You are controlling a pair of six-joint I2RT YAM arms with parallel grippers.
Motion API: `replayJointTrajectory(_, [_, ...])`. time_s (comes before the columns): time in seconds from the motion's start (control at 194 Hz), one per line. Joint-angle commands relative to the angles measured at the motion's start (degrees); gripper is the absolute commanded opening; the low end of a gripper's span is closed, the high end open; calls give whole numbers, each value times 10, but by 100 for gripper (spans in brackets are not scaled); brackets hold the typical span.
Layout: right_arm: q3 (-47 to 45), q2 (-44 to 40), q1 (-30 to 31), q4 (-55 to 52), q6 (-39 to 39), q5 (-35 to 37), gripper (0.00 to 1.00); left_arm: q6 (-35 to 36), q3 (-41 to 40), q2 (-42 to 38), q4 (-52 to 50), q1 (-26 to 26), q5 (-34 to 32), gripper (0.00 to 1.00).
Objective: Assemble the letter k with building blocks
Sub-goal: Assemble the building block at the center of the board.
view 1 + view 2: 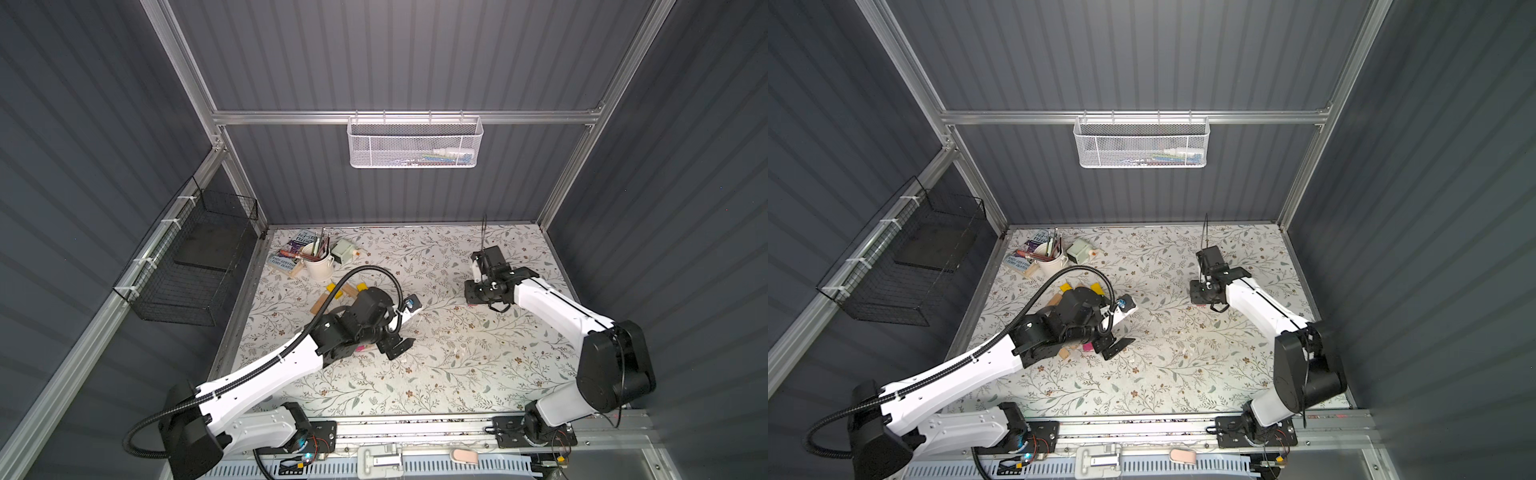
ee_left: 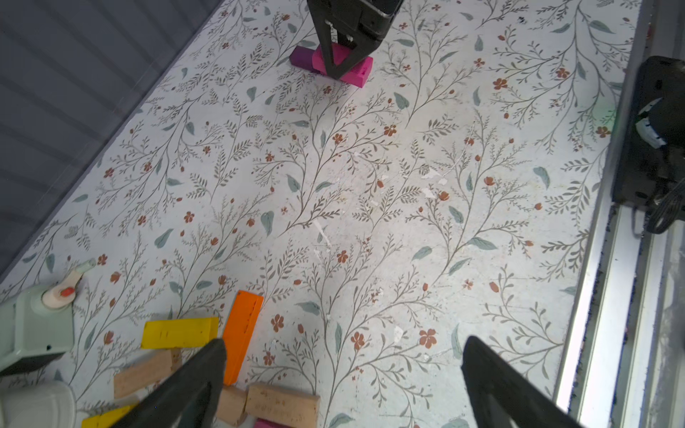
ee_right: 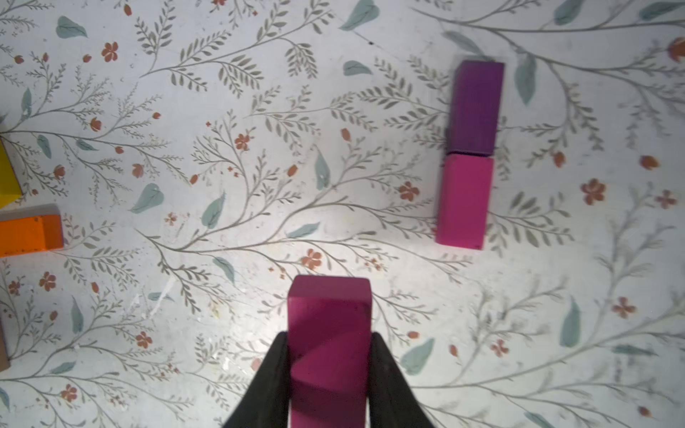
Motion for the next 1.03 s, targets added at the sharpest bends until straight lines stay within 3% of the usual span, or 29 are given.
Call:
replayJointTrajectory(0.0, [-37,-14,-37,-50,-60,-31,29,43,45,24,25,1,65,100])
replayJointTrajectory(0.263, [-52,21,-92,-27,-65,-34,31,81,12,13,49,1,81,100])
replayJointTrajectory(0.438, [-58,55,-113,-4,-75,-40,31,97,-52,-36,87,1,51,100])
replayJointTrajectory(0.706, [-68,103,-126,36,-86,-40,31,116,-60,-54,73,1,28,100])
replayJointTrajectory(1.02, [-70,110,-126,47,-84,-37,44,119,-59,-50,69,2,24,100])
